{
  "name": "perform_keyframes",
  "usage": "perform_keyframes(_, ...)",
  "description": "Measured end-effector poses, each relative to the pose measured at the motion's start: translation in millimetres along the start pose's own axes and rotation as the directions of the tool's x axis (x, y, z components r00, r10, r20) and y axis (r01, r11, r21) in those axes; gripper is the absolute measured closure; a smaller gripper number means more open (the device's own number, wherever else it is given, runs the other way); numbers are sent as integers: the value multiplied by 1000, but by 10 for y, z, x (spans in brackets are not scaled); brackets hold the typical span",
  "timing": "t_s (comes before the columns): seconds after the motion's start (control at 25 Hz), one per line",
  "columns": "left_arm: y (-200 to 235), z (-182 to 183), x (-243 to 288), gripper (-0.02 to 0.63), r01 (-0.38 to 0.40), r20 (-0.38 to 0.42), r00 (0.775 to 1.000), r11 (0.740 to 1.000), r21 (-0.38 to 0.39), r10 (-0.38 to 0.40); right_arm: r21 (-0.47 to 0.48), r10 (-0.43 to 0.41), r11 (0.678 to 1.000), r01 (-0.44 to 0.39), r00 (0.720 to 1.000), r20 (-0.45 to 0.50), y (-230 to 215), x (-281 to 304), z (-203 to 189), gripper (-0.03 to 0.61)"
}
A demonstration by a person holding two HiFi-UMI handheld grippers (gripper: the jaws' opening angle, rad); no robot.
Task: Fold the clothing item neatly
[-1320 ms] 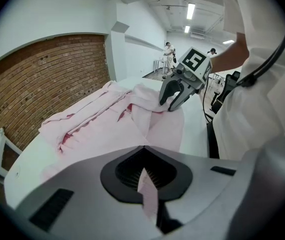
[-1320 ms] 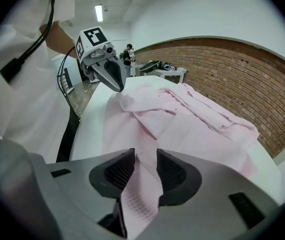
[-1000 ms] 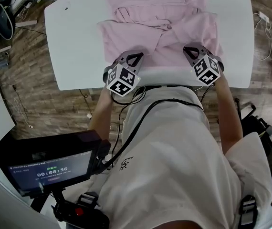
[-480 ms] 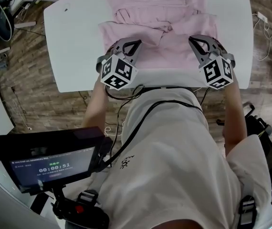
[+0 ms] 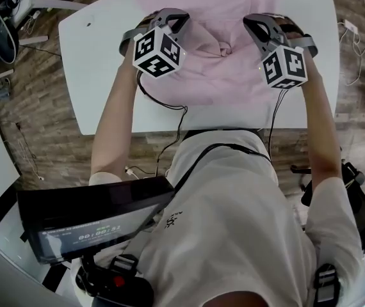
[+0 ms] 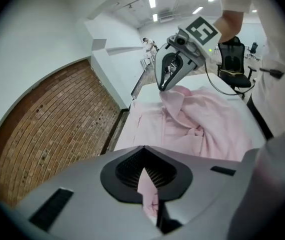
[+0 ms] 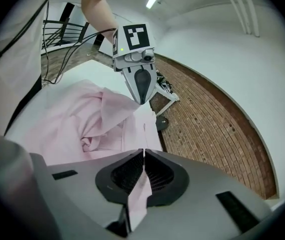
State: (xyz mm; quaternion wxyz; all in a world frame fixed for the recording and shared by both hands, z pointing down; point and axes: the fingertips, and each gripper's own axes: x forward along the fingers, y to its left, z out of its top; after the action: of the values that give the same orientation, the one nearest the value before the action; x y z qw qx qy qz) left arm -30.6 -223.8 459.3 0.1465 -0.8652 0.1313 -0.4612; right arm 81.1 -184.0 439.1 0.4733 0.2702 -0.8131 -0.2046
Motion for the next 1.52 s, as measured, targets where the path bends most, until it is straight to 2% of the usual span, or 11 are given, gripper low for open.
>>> perform_keyframes(0.12,168,-21,265,611,17,-34,999,997,76,-15,-54,11,998,-11,1000,3,-118,231,-49,561)
perform_keyframes(0.32,335,3,776,611,88,-68,995,981,172,-78,-126,92,988,-88,995,26,-190,697,-114,561)
perform_keyframes(0.6,290,80,1286,611,182,-75,983,959,216,-169,-163,176,972,-167,984,39,-79,1207,-119,561)
perform_keyframes(0.84,243,3,1601,611,203,-77,978,960,192,-191,-138,190,973,-183,981,39,-21,1469,-219,561)
perform_keyframes(1.04,292,-84,1672,607,168,-39,986,982,82,-165,-69,190,980,-188,981,37,98,1610,-288,559)
perform_keyframes(1.12,337,-83,1648,539,138,-21,990,989,51,-137,-31,182,983,-181,983,33,105,1637,-299,461)
perform_keyframes(1.16,378,-60,1625,525,115,-7,993,993,34,-115,-18,167,986,-166,985,31,81,1624,-304,438)
perform_keyframes(1.32,709,80,1397,525,-15,72,997,999,-46,18,69,37,997,-40,998,50,-271,1368,-343,430)
perform_keyframes(1.52,940,102,892,525,-122,116,984,986,-115,136,248,-129,962,117,991,32,-696,711,-622,430)
